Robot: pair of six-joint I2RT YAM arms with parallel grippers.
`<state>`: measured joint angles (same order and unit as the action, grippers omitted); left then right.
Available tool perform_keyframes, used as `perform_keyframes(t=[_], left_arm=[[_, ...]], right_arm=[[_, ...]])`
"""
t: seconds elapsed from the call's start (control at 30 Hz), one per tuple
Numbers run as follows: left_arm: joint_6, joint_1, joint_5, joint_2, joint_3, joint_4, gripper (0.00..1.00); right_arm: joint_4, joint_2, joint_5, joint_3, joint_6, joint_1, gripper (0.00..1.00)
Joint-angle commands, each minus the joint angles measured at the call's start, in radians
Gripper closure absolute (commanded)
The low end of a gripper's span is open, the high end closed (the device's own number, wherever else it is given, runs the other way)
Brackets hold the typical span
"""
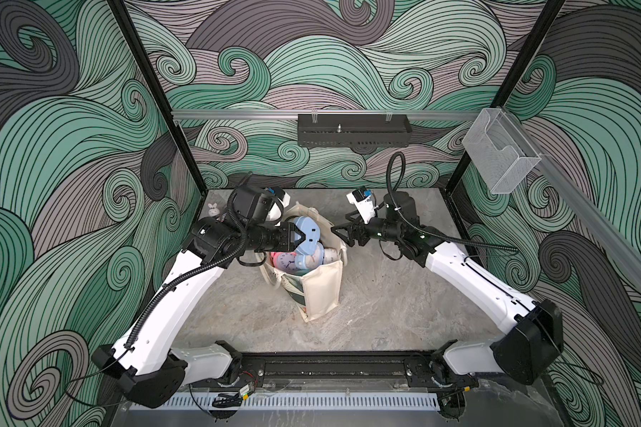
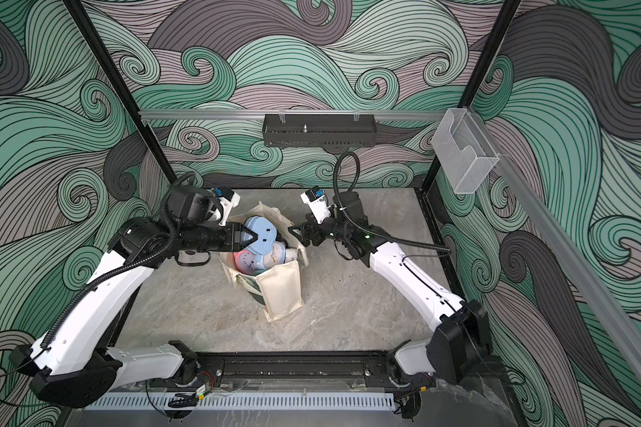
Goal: Put the alarm clock into the canvas bag
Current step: Place the alarm at the canvas bag.
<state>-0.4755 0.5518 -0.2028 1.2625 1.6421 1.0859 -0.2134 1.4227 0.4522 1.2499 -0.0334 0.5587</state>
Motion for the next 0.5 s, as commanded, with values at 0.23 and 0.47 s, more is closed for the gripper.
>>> perform_keyframes(t=[0.23,0.47], left_arm=[[-0.167,0.003,0.066,0.076,0.069,-0.035,0.88],[-0.267,0.042,0.111,0.129,0.068,-0.119,0.9]], right_arm=[[-0.228,0.09,-0.019,0.089,-0.012,0.017,0.41],[-0.224,0.123,0.055,0.11,-0.051,0.02,0.92]])
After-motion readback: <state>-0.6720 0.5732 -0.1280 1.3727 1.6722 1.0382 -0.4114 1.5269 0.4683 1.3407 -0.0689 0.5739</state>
